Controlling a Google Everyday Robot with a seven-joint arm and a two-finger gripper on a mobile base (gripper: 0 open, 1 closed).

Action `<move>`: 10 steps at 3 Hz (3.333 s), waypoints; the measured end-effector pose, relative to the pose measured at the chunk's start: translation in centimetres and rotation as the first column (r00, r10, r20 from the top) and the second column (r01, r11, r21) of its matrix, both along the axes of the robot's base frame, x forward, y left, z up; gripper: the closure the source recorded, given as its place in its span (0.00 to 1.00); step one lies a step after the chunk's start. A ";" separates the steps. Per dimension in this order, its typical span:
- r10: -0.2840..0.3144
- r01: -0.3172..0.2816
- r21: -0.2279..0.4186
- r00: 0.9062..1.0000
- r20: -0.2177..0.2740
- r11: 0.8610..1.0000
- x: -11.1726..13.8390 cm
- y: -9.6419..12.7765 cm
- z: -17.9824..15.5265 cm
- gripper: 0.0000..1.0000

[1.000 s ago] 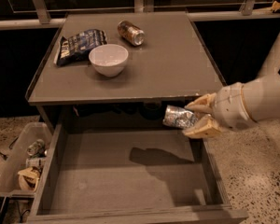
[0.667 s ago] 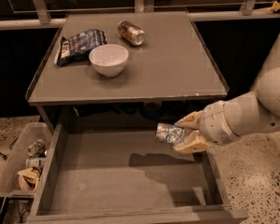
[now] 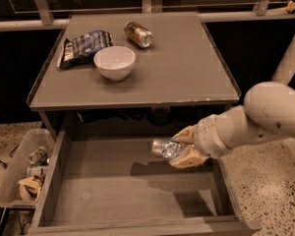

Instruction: Place redbull can into top drawer

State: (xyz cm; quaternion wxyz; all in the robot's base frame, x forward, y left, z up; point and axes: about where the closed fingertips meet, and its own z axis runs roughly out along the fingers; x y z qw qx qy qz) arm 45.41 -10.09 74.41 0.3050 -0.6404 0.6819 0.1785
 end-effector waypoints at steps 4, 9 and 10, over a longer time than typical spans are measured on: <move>-0.017 0.020 0.060 0.999 -0.048 0.998 1.1 7.6 -11.9 1.00; -0.020 0.023 0.059 0.999 -0.045 0.998 1.2 7.6 -12.0 0.00; -0.020 0.023 0.059 0.999 -0.045 0.998 1.2 7.6 -12.0 0.00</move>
Offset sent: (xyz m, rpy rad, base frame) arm 0.0311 0.0736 -0.1088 0.0982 0.0528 -0.0167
